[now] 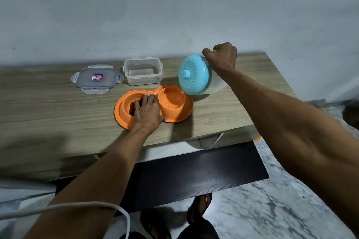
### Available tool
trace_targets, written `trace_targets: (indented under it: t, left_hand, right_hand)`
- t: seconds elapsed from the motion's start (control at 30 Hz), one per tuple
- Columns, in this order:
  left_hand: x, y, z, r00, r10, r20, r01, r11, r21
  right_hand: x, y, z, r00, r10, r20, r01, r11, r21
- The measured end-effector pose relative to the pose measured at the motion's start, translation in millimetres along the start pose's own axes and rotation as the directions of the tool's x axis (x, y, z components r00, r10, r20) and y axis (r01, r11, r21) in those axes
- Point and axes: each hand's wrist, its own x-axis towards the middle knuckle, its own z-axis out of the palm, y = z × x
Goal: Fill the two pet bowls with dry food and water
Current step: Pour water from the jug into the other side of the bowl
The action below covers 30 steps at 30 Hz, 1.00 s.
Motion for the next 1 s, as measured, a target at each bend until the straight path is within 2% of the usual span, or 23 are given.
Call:
trace_targets:
  t: [1.0]
  left_hand:
    - [1.1,1.4,0.2,1.000,-0.009,0.007,0.009,1.000,0.016]
  right_hand:
    - [3.7,3.5,3.2,1.000,0.006,-0.018,-0.006,1.000,0.012]
